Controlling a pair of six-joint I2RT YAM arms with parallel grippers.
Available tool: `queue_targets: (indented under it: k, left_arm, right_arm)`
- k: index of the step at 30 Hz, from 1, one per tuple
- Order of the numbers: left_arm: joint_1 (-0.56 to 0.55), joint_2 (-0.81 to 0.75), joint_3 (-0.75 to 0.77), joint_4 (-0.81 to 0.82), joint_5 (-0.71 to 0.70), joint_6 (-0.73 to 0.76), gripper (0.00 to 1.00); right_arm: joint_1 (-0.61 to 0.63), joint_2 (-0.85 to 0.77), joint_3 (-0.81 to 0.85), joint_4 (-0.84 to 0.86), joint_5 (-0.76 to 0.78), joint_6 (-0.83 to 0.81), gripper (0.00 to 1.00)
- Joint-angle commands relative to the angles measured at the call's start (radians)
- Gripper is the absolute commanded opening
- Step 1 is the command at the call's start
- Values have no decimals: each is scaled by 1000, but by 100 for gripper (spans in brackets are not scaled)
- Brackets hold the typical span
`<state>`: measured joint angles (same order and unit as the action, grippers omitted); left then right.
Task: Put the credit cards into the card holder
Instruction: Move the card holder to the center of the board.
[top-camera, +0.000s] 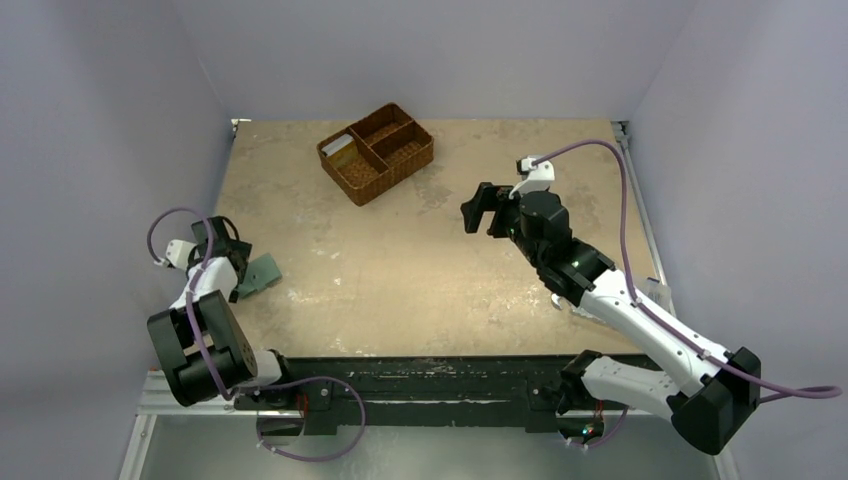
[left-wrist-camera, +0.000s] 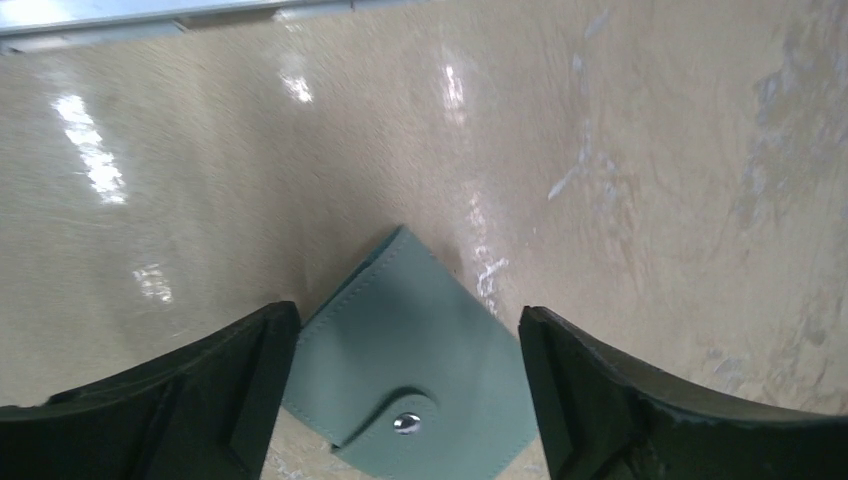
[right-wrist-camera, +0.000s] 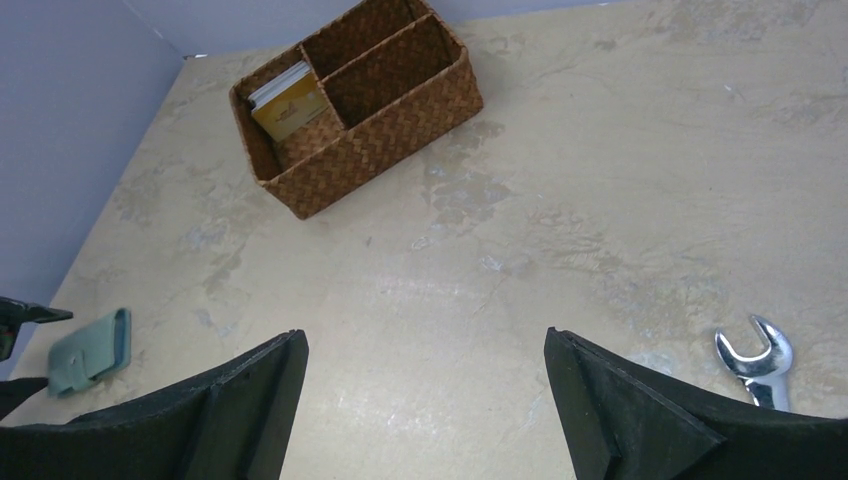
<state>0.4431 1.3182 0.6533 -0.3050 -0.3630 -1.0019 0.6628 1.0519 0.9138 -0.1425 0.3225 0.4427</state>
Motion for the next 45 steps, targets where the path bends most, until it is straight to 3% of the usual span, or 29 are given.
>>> queue_targets:
  k: [1, 5, 10, 16, 24, 28, 31, 35, 38, 39, 40, 45]
  left_arm:
    - [-10, -2, -78, 158, 189, 15, 77]
    - [-175, -16, -106, 179, 184, 13, 68]
    - [-397, -6, -165, 215, 203, -48, 59]
    - [-658, 67, -204, 260, 226, -136, 52]
    - [-1123, 179, -111, 338, 142, -265, 53]
    - [-1273, 245, 8, 381, 205, -180, 55]
    - [-1283, 184, 22, 441, 247, -74, 56]
    - [-1256, 56, 59, 365, 190, 81, 71]
    - [-1135, 37, 151, 203, 262, 224, 81]
    - [-1078, 45, 181, 152, 305, 273, 91]
    - [-1023, 60, 211, 98, 329, 319, 96]
    - [-839, 134, 307, -66, 398, 479, 100]
  right_arm:
    - [1, 9, 2, 24, -33, 21, 99]
    - [0, 38, 1, 14, -53, 35, 99]
    - [1, 137, 68, -114, -69, 21, 99]
    - [1, 196, 44, -138, -96, 25, 99]
    - [0, 236, -2, -99, -139, 41, 99]
    - [-24, 245, -35, -83, -224, 37, 99]
    - [-104, 203, -126, 20, -419, 37, 99]
    - [-167, 191, -206, 123, -591, 52, 97]
    - [-167, 247, -182, 117, -633, 36, 93]
    - [-167, 266, -178, 130, -652, 42, 92]
    - [-167, 288, -174, 148, -673, 49, 90]
    - [-160, 428, -146, 292, -806, 125, 80]
